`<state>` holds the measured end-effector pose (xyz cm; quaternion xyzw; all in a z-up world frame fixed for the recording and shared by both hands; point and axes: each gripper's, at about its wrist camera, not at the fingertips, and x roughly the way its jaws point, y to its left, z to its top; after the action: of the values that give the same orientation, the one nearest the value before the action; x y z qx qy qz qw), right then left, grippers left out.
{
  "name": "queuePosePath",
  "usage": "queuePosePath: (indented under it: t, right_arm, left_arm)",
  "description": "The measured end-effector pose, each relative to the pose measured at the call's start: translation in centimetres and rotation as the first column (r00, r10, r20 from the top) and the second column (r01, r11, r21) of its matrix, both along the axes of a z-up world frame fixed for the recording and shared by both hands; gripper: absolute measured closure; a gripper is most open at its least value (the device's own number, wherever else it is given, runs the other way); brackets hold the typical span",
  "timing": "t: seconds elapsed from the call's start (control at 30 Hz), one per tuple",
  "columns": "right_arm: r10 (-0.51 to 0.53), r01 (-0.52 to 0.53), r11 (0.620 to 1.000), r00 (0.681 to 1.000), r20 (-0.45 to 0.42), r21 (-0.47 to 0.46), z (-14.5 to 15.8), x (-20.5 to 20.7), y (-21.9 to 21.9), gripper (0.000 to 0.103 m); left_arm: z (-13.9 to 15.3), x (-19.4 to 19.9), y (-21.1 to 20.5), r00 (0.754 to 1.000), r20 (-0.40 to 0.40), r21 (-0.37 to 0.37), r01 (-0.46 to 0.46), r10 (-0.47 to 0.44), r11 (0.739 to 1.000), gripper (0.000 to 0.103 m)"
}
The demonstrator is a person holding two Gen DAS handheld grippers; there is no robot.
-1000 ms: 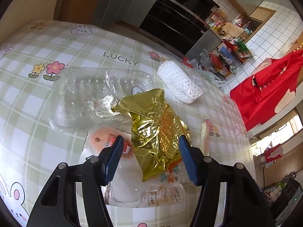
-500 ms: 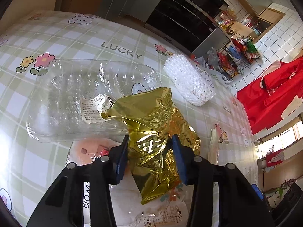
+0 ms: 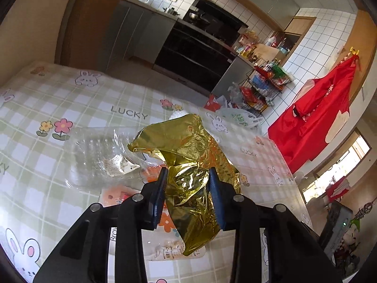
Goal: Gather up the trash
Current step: 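Lift the gold foil with the left gripper while the right grasps the white plastic fork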
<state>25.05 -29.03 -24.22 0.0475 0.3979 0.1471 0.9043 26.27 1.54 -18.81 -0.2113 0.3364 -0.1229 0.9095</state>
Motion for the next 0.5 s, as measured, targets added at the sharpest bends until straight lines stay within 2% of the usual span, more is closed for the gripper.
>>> queuePosePath:
  t: [0.13, 0.23, 0.27, 0.33, 0.5]
  right_arm:
    - [0.010, -0.009, 0.999, 0.999, -0.044, 0.035, -0.7, 2.9, 0.3, 0.006]
    - [0.016, -0.012, 0.999, 0.996, -0.090, 0.050, -1.8, 5.2, 1.0, 0.008]
    - [0.013, -0.009, 0.999, 0.995, -0.102, 0.043, -2.2, 5.9, 1.4, 0.010]
    - [0.012, -0.011, 1.000, 0.992, -0.127, 0.012, -3.0, 7.2, 2.3, 0.023]
    - [0.003, -0.013, 0.997, 0.990, -0.142, -0.069, -4.3, 9.4, 4.3, 0.038]
  left_arm:
    - [1.6, -3.0, 1.6, 0.997, 0.067, 0.047, -0.042, 0.039, 0.998, 0.069]
    - [1.7, -5.1, 3.3, 0.994, 0.080, 0.059, -0.076, 0.072, 0.995, 0.069]
    - [1.6, -5.9, 4.1, 0.993, 0.077, 0.051, -0.089, 0.085, 0.995, 0.069]
    - [1.3, -7.2, 5.3, 0.991, 0.066, 0.041, -0.117, 0.114, 0.992, 0.069]
    - [0.6, -9.6, 7.7, 0.986, 0.036, 0.046, -0.164, 0.163, 0.985, 0.069]
